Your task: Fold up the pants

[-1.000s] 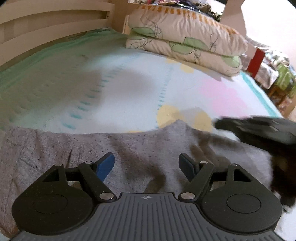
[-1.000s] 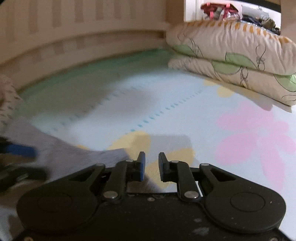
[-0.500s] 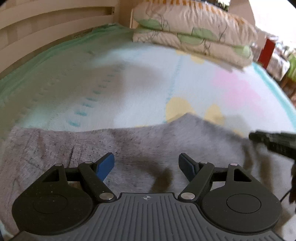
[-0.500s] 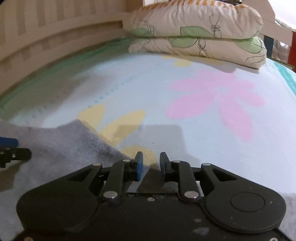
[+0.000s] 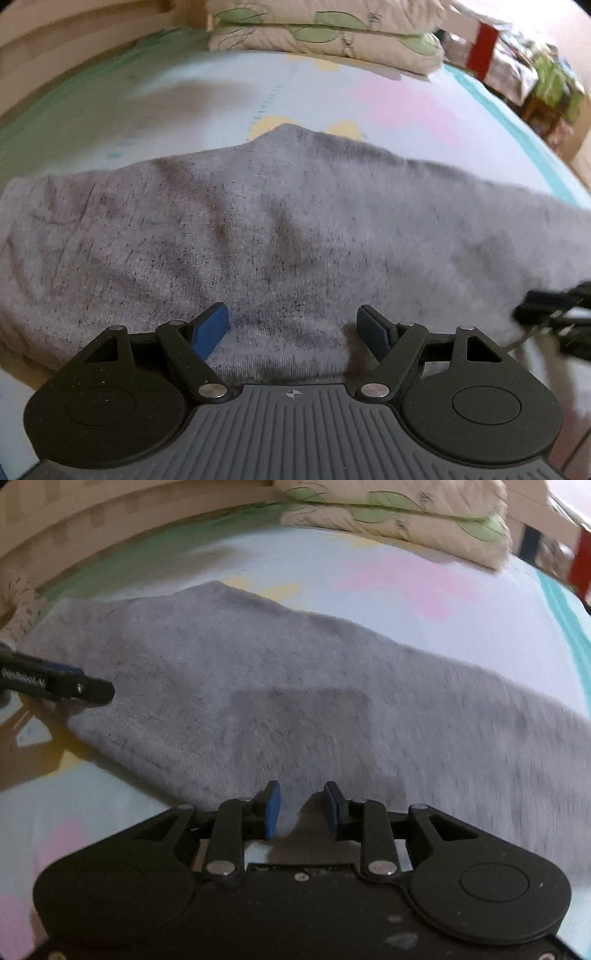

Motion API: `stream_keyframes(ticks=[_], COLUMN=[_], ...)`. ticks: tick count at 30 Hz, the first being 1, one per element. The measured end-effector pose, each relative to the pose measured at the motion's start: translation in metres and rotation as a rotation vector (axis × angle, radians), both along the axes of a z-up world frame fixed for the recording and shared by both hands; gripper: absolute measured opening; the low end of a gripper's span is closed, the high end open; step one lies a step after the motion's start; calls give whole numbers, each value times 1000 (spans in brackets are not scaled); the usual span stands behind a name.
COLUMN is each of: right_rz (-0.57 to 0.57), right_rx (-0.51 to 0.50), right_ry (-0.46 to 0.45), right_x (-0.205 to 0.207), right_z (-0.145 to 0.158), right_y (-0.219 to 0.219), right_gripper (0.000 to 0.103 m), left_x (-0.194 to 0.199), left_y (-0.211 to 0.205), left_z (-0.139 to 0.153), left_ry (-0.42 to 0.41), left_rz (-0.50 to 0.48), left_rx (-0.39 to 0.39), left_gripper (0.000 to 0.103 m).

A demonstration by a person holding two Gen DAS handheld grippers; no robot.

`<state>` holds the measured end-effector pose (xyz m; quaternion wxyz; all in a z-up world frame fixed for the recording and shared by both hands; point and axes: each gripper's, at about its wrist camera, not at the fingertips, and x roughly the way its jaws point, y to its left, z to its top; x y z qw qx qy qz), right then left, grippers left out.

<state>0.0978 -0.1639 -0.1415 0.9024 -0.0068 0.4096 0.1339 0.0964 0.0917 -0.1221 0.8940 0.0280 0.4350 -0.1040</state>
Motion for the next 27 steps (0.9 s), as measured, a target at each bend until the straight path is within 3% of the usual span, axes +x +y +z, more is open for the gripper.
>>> stream_keyframes(ticks=[3,9,13,18,24,27], right_rz=[-56,-161,-256,-406,-594,-635], right_rx=[53,48,77,254,180,162], right_ry=[5,-60,-52,3,-45,-12], right_x=[-4,-15,-20,-17,-14,-4], right_z=[4,21,27,37,55,47], right_y=[-13,-53,-104,-201,-297,-334], right_gripper=[35,41,43,48,51,55], left_x=[3,2,1,4,9,15], left_y=[-5,-8,-20,-53,-107,-139], left_z=[0,9,19,29,36,34], left_ry=[11,32,37,21,-9,-7], left_rz=[3,36,19,-52,-120,-166], left_rx=[23,13,-9,-8,-34,-51], left_gripper=[79,79,79,79,80,80])
